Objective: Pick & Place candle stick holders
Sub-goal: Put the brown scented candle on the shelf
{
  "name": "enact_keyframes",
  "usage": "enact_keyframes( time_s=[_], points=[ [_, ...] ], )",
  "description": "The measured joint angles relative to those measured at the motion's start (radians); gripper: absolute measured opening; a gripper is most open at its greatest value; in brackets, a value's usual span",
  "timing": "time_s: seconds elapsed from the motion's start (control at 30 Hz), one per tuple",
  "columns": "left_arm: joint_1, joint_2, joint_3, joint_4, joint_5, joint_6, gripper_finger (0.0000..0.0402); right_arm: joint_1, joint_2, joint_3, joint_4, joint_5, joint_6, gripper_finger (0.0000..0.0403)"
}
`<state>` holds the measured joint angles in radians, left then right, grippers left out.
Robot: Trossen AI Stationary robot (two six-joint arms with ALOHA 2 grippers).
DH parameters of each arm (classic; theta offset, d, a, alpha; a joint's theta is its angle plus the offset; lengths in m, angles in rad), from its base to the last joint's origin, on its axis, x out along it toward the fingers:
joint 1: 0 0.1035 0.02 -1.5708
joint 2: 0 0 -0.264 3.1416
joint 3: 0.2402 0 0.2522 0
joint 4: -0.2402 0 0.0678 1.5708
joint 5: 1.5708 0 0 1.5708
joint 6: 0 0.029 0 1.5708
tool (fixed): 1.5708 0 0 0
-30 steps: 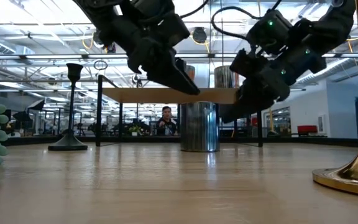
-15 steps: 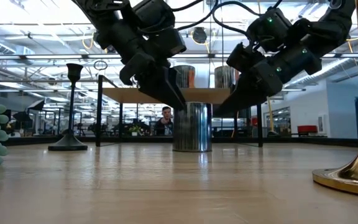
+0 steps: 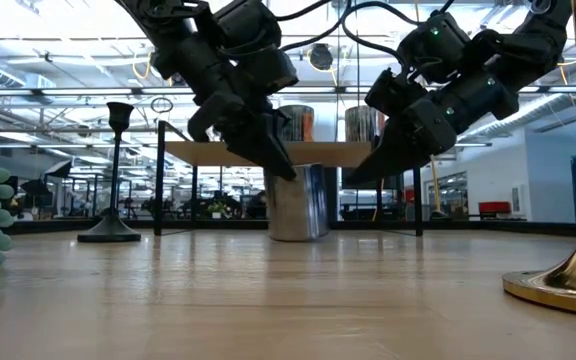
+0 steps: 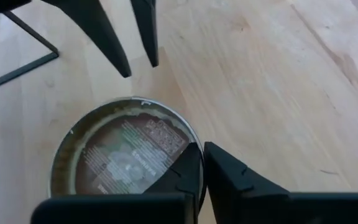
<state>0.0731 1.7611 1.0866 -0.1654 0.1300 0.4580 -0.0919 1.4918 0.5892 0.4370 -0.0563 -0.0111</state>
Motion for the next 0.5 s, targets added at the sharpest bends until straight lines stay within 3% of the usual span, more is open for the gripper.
enact_keyframes(
  time_s=[0.27,0.5],
  points=[
    [-0.02,-0.055,-0.003,-0.065,0.039,-0.052,0.0012,0.0,0.0,0.0,-0.002,0.0,0.007,0.0084],
    [-0.075,-0.197,-0.003,-0.147,0.117,-0.049,0.0009,0.0,0.0,0.0,-0.004,0.001,0.007,0.0084]
  ],
)
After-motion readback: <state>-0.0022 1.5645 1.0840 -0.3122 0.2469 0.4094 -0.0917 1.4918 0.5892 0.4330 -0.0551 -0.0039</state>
